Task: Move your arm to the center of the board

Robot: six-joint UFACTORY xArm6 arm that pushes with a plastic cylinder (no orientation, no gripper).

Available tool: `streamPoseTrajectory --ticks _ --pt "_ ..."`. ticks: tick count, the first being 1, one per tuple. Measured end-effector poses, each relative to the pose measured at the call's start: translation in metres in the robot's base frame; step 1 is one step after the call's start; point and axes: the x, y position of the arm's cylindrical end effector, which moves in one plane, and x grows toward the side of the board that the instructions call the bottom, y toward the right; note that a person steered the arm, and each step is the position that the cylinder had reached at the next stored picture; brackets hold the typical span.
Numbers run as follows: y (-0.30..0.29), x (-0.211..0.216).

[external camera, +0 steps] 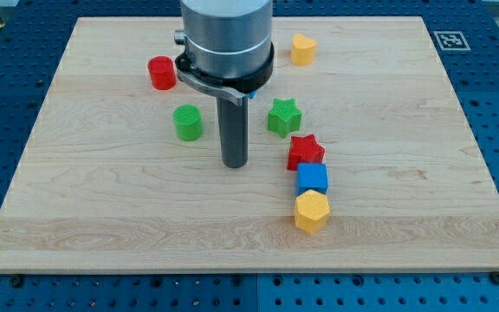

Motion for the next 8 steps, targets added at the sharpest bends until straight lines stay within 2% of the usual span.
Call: streamPoseTrajectory --ticks 8 --pt "-0.003 -0.069"
